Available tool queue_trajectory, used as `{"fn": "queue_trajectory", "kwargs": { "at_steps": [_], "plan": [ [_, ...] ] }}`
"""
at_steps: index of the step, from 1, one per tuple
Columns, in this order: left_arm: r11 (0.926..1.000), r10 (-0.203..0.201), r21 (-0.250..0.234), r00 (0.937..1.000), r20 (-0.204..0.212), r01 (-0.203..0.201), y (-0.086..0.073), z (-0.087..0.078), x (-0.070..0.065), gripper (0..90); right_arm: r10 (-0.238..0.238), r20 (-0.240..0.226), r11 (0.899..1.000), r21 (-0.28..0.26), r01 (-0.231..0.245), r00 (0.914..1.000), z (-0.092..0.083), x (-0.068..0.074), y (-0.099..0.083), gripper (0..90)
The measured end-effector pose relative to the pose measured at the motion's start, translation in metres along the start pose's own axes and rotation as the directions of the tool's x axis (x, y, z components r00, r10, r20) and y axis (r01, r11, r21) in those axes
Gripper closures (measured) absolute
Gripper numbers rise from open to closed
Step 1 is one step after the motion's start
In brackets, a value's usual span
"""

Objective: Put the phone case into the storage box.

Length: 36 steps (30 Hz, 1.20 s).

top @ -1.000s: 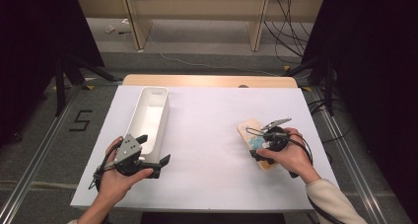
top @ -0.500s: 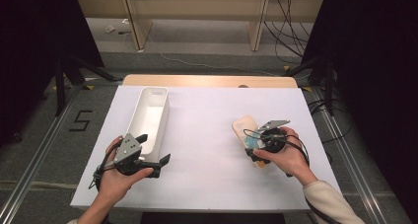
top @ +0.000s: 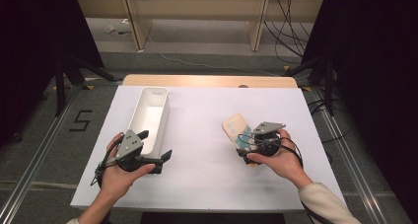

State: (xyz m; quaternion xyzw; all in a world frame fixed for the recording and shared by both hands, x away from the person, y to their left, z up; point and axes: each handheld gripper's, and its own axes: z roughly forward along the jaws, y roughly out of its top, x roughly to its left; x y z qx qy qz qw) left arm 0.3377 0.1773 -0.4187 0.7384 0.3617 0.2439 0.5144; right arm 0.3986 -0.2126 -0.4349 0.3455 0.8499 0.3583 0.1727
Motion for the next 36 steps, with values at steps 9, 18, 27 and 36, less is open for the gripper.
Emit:
{"fn": "queue_trajectory", "kwargs": {
  "at_steps": [9,18,27,36],
  "plan": [
    [1.0000,0.002,-0.003,0.9998,0.019,-0.002,0.010,0.010,-0.003,0.6,-0.025,-0.019,0.998,-0.052,0.024,0.9995,-0.001,0.009,0.002,11.1],
    [0.9999,0.002,-0.014,0.9991,0.043,-0.002,0.024,0.025,-0.005,0.6,-0.045,-0.033,0.996,-0.075,0.043,0.9984,-0.001,0.016,0.003,11.1],
    [0.9997,0.004,-0.024,0.9982,0.059,-0.002,0.034,0.036,-0.007,0.7,-0.063,-0.048,0.995,-0.083,0.059,0.9969,0.000,0.023,0.004,11.1],
    [0.9995,0.013,-0.028,0.9968,0.079,-0.011,0.045,0.047,-0.012,0.7,-0.069,-0.049,0.994,-0.088,0.064,0.9964,0.001,0.025,0.005,11.1]
  ]
}}
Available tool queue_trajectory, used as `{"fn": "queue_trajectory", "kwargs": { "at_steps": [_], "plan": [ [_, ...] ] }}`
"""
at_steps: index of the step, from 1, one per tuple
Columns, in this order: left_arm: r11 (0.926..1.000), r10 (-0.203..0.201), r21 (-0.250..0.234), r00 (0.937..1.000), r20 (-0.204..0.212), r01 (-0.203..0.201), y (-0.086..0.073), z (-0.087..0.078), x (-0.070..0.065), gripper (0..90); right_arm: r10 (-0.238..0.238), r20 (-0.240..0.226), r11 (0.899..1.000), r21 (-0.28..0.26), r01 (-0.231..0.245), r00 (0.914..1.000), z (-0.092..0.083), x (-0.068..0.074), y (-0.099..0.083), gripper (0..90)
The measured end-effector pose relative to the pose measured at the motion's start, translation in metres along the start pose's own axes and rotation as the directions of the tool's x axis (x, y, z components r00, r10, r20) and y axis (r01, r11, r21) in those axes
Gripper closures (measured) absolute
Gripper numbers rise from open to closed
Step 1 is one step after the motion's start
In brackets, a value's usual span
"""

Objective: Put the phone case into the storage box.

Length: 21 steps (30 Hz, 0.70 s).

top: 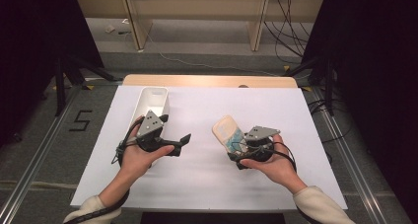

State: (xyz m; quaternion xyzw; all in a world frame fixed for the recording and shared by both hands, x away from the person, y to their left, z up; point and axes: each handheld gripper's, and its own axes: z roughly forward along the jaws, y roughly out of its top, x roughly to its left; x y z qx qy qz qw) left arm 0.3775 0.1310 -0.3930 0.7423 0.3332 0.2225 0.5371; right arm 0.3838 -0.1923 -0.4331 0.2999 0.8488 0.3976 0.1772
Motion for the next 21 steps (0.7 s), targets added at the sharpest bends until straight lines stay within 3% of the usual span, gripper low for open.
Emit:
{"fn": "queue_trajectory", "kwargs": {
  "at_steps": [21],
  "plan": [
    [0.9997,0.023,-0.005,0.9991,0.036,-0.023,0.014,0.019,-0.009,1.1,-0.013,-0.012,1.000,0.004,0.013,0.9998,0.003,0.005,0.000,11.1]
  ]
}}
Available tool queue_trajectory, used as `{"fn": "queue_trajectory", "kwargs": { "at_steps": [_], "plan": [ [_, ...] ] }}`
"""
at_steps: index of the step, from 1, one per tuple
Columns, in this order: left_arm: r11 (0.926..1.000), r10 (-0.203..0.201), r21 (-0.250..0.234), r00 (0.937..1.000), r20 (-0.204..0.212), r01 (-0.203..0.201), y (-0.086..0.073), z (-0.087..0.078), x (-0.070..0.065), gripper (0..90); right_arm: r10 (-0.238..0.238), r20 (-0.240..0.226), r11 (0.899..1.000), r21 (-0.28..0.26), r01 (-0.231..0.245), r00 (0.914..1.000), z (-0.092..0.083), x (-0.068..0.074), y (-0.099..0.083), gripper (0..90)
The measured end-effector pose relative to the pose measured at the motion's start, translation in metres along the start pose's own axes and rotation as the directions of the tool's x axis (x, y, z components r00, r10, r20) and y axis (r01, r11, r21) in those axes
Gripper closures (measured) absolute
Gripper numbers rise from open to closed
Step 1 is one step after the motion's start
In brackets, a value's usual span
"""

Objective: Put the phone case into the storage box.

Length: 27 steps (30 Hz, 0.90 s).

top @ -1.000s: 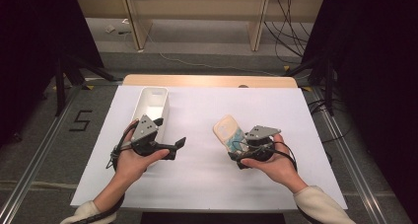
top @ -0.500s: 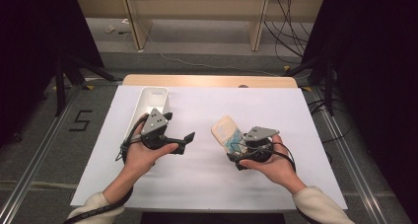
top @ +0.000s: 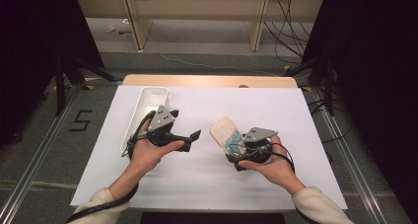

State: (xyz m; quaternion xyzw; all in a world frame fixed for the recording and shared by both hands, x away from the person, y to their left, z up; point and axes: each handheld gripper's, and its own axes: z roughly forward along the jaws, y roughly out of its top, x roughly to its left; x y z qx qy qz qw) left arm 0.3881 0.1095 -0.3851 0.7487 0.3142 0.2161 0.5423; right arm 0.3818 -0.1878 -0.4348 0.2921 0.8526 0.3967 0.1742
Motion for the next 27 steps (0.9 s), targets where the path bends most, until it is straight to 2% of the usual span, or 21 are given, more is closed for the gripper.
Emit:
{"fn": "queue_trajectory", "kwargs": {
  "at_steps": [27],
  "plan": [
    [0.9999,0.007,-0.008,0.9989,0.047,-0.006,0.015,0.021,-0.012,2.2,-0.011,-0.004,1.000,-0.004,0.011,0.9999,0.001,0.004,0.001,11.2]
  ]
}}
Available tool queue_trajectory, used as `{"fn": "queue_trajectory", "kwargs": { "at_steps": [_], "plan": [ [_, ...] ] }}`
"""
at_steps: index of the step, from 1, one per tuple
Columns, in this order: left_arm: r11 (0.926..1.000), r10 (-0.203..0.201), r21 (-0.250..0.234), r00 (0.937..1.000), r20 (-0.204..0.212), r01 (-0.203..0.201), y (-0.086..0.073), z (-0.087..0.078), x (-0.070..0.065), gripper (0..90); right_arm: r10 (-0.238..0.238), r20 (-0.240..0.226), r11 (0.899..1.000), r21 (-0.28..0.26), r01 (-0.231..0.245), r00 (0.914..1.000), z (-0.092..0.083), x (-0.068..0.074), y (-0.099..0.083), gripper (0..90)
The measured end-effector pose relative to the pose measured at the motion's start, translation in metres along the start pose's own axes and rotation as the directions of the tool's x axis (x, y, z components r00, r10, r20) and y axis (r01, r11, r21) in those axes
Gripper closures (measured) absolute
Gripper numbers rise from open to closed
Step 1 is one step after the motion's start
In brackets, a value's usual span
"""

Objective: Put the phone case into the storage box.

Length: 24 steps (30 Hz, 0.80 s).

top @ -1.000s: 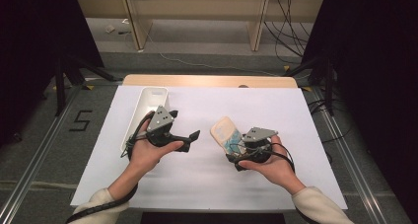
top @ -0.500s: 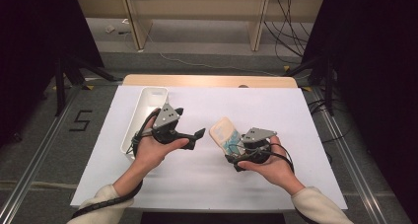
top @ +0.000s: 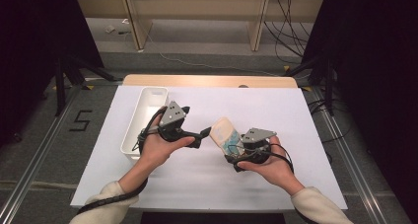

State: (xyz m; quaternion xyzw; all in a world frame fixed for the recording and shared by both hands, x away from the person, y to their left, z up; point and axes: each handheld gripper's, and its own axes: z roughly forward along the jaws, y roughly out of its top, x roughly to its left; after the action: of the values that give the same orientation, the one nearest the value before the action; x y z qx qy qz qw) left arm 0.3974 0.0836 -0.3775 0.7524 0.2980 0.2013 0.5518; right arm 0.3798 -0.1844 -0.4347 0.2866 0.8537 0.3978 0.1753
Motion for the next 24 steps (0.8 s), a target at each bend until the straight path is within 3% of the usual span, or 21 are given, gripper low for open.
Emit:
{"fn": "queue_trajectory", "kwargs": {
  "at_steps": [24],
  "plan": [
    [0.9991,-0.021,0.037,0.9989,0.043,0.019,0.002,0.021,-0.005,6.0,-0.025,0.003,0.999,-0.027,0.025,0.9997,-0.001,0.007,0.005,11.2]
  ]
}}
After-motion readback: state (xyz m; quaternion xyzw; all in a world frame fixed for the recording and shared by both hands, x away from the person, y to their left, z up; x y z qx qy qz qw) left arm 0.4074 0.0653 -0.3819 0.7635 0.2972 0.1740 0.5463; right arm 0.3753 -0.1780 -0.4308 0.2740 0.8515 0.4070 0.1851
